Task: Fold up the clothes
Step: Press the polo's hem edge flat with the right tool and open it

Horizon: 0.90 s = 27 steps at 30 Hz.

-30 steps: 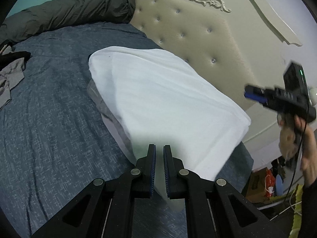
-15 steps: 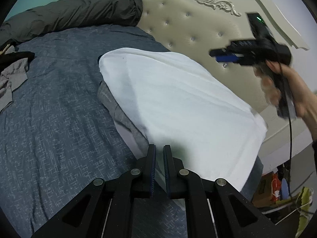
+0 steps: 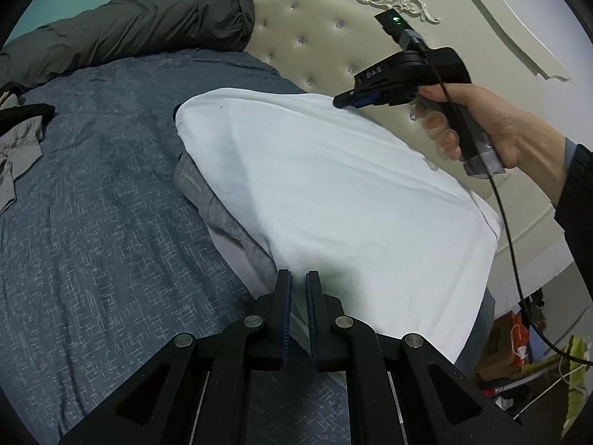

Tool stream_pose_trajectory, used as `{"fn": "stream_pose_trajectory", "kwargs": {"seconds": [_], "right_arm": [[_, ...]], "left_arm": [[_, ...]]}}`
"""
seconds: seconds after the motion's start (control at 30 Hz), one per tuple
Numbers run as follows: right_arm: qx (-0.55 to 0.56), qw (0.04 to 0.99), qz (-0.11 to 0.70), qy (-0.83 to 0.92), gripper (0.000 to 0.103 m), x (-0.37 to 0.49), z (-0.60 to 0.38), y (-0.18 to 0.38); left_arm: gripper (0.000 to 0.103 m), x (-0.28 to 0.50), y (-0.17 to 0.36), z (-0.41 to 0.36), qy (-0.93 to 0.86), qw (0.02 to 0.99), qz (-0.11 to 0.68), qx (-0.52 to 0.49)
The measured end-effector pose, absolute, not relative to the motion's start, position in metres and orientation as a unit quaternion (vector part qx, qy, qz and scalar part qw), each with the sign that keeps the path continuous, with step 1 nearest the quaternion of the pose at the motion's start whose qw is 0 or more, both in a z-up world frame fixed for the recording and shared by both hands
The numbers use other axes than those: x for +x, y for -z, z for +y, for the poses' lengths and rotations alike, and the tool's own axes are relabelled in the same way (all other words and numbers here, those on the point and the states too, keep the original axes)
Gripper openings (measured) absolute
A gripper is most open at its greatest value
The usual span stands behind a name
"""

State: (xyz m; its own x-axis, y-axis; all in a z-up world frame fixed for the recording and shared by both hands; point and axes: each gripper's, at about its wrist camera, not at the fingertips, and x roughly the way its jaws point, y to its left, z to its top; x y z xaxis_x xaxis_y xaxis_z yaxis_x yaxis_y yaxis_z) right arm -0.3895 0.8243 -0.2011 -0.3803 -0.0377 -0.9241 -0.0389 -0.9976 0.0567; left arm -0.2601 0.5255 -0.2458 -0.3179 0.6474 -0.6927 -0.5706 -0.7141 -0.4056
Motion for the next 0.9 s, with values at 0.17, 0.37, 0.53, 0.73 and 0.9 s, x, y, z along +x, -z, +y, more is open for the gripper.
{"fn": "stream_pose_trajectory", "kwargs": {"seconds": [0.17, 0.37, 0.53, 0.73, 0.9], "right_arm": [[-0.544, 0.019, 0.018, -0.839, 0.003, -0.392, 0.822, 0.201], [-0.537, 0.074, 0.019, -0.84, 0.002, -0.395, 0.838, 0.205], [-0.549, 0.075, 0.023, -0.832, 0.003, -0.397, 0.838, 0.218], [-0.533, 0.068, 0.046, -0.842, 0.022, -0.388, 0.846, 0.201], [-0.516, 0.034, 0.062, -0.854, 0.034, -0.361, 0.848, 0.171]], "left_arm": [[0.009, -0.261, 0.248, 0.526, -0.809, 0.377, -0.046, -0.449], [0.009, -0.259, 0.249, 0.528, -0.808, 0.378, -0.048, -0.449], [0.008, -0.26, 0.249, 0.527, -0.809, 0.378, -0.046, -0.449], [0.009, -0.263, 0.248, 0.524, -0.81, 0.375, -0.045, -0.449], [0.008, -0.263, 0.239, 0.518, -0.813, 0.373, -0.051, -0.444]]}}
